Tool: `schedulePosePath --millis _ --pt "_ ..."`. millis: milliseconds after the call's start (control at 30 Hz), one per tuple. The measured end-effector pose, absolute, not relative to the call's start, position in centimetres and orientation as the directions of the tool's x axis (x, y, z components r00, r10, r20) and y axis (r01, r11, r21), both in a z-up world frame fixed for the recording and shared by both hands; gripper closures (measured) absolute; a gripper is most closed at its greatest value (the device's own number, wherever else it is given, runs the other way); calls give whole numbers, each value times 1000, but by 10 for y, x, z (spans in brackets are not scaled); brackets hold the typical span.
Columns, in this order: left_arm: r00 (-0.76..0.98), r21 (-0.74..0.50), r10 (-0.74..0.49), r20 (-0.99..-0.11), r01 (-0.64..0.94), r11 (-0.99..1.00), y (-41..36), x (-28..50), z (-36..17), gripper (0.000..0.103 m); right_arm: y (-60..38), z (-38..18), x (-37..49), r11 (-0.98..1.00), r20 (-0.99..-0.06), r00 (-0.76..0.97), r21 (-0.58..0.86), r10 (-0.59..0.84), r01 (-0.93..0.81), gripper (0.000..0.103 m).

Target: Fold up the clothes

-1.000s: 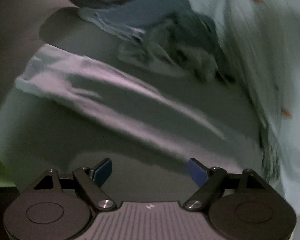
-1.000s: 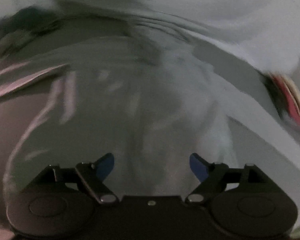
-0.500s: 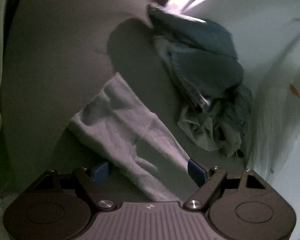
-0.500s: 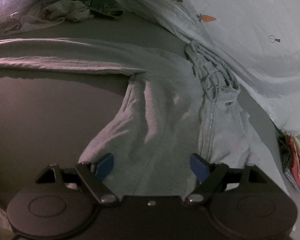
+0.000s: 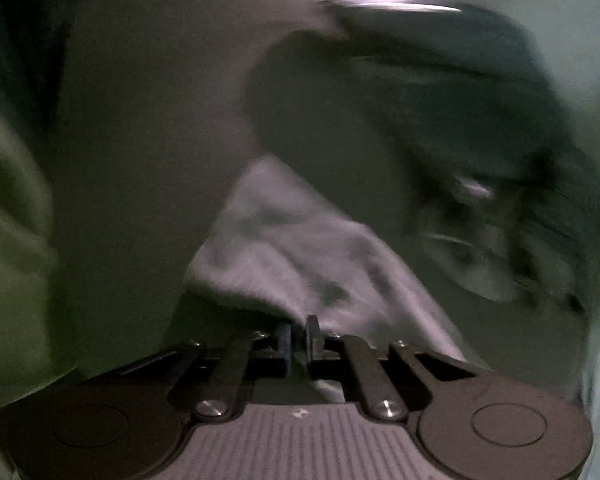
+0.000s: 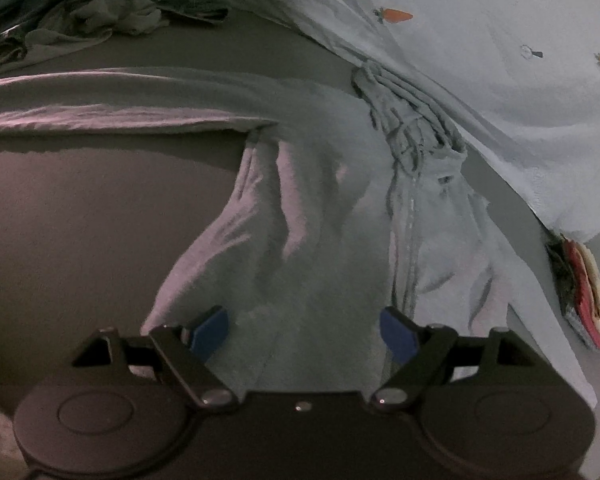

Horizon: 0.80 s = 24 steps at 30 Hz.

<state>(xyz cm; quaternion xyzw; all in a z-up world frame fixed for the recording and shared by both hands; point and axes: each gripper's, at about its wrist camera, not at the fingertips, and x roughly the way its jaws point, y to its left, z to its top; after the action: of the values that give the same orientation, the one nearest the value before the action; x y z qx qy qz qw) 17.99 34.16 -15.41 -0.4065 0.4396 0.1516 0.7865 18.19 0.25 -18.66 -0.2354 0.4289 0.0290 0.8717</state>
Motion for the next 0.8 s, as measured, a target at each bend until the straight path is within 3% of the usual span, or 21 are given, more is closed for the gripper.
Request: schedulePosePath --millis 267,367,400,467,533,600,667,800 --pt "663 -495 -373 -649 4 869 191 237 -78 96 -27 -182 175 912 -750 626 -383 -213 -149 19" --pt "560 -497 -559 -611 278 822 116 247 -71 85 -45 -180 173 931 -752 612 -359 -244 -69 19" --pt "498 -495 -602 -625 344 798 93 248 -77 74 -50 -179 172 935 -751 609 -352 -255 -42 19" --pt "382 -494 -659 -648 447 745 55 248 -90 68 -62 -176 169 941 -749 602 -339 -277 11 19" --pt "340 -495 -673 -657 479 725 47 241 -101 61 -72 -174 165 944 -747 596 -324 -293 58 19" --pt "351 -484 -672 -652 491 725 55 235 -110 39 -84 -172 160 949 -750 590 -296 -299 104 19" --pt "382 -449 -633 -673 469 761 65 231 -119 35 -99 -172 160 957 -766 575 -243 -289 158 21" --pt "422 -354 -457 -783 301 885 96 245 -150 35 -136 -172 165 955 -790 569 -69 -229 288 34"
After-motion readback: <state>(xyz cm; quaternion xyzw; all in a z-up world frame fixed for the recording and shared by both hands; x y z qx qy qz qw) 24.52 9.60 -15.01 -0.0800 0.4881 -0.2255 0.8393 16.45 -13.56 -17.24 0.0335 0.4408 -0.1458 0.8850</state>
